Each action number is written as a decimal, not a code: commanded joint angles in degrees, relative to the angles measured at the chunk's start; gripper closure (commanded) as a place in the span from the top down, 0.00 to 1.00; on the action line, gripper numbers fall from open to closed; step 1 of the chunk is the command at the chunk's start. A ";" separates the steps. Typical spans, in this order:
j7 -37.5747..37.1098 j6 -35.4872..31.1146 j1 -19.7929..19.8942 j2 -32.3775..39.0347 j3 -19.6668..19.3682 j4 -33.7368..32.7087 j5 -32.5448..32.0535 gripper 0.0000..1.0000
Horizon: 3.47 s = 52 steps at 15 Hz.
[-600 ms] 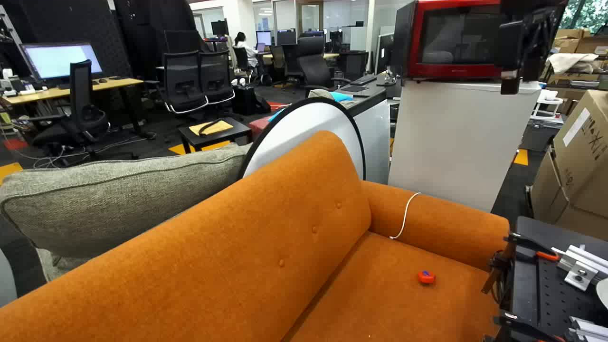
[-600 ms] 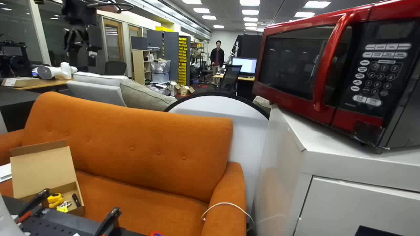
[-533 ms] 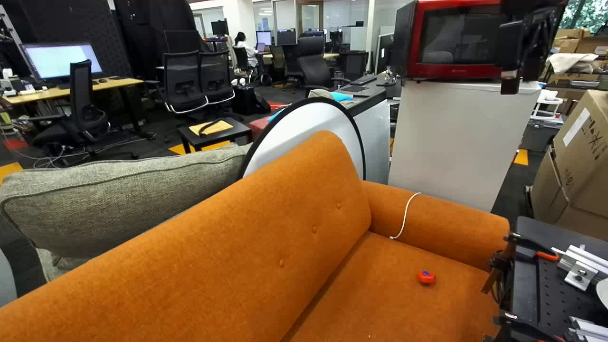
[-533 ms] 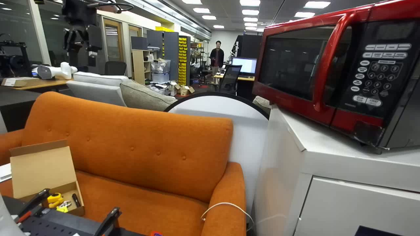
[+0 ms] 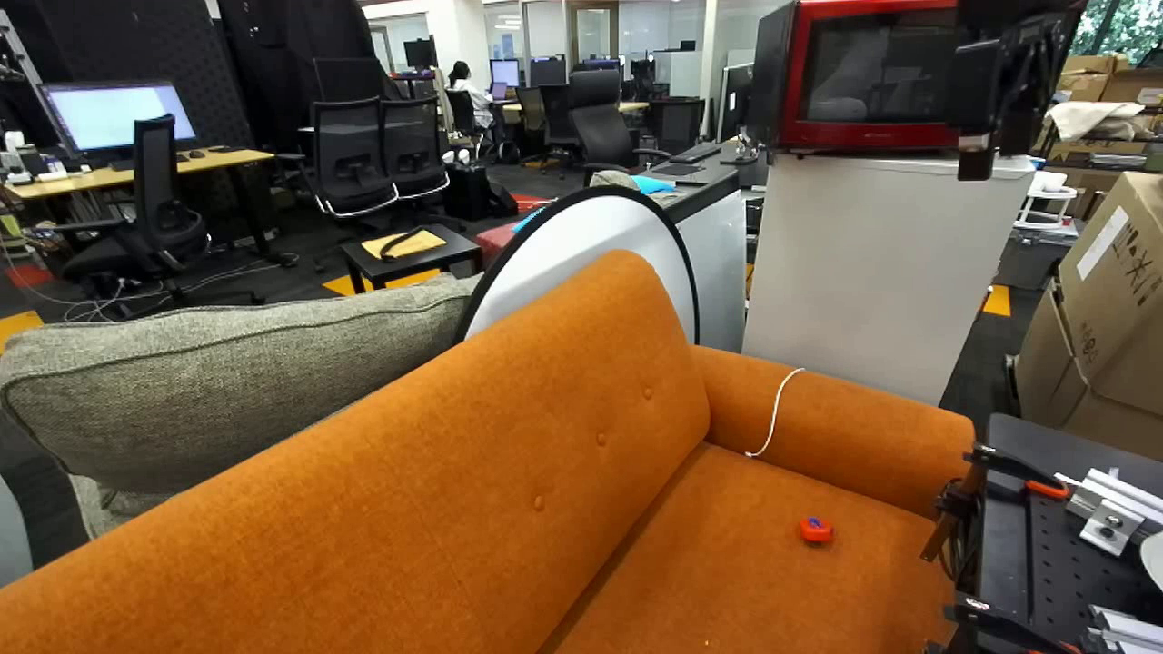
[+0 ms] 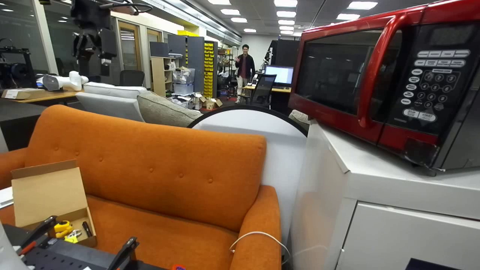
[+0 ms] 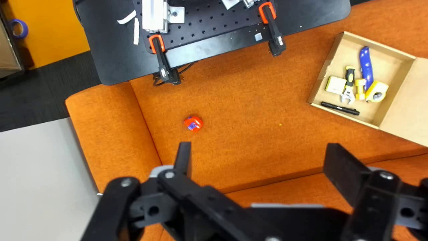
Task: Move the orange object on the sofa slightly to the left
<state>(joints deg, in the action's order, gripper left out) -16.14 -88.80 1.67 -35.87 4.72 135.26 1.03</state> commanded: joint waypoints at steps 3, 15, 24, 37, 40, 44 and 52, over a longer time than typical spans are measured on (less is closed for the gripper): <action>0.06 0.12 0.11 0.04 0.07 -0.12 0.03 1.00; -1.41 -3.36 0.79 3.53 0.00 1.87 0.09 1.00; -10.03 -20.46 0.84 21.89 0.17 2.71 -0.19 1.00; -6.17 -23.31 0.34 24.76 -2.78 3.72 6.30 1.00; -6.44 -30.69 1.05 31.82 -5.19 3.29 11.73 1.00; -7.38 -38.48 1.57 44.12 -7.61 1.43 16.44 1.00; -8.25 -40.63 0.81 50.36 -9.15 1.04 15.72 1.00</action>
<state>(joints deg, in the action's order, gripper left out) -24.41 -129.57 2.69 14.41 -4.20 136.42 16.72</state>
